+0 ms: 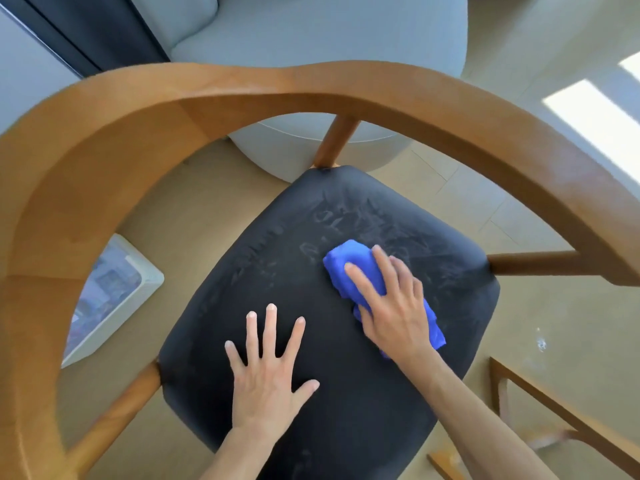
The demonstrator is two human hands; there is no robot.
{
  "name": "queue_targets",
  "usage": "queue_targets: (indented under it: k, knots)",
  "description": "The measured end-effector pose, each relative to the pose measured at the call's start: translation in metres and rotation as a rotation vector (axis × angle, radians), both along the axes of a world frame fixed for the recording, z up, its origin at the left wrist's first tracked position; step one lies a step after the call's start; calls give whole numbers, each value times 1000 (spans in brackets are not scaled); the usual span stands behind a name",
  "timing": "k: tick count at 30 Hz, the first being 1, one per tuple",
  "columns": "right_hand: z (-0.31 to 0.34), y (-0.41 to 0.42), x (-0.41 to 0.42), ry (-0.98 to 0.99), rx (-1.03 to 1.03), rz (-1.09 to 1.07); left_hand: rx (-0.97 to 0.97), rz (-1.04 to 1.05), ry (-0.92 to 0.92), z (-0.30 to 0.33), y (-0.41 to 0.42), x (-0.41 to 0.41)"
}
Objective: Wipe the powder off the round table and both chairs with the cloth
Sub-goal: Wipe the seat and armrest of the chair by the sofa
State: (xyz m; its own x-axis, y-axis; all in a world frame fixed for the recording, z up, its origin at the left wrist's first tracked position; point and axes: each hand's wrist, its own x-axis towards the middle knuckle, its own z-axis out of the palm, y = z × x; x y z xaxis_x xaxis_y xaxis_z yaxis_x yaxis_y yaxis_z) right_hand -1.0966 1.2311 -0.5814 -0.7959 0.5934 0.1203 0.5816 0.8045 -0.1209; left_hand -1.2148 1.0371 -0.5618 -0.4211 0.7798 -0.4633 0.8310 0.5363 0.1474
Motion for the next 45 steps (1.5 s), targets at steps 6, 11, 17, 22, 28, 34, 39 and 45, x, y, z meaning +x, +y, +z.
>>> queue_targets:
  k: [6,11,17,22,28,34,39,45]
  knots:
    - [16,32,-64,136,-236,-544,32,4,36,-1,0,0]
    - [38,40,-18,206,-606,-290,55,15,43,-1,-2,0]
    - [48,80,5,-32,-464,-300,64,11,46,-2,-2,1]
    - [26,49,-7,-192,11,-355,67,8,43,-2,-3,-1]
    - [27,53,-8,-395,65,-270,58,15,35,-2,-1,1]
    - [21,59,-17,-298,2,-333,38,8,15,0,0,0]
    - [26,27,-20,-170,-57,-326,20,0,1,1,0,-1]
    - [21,-57,27,-150,-165,102,39,-2,-7,2,1,0]
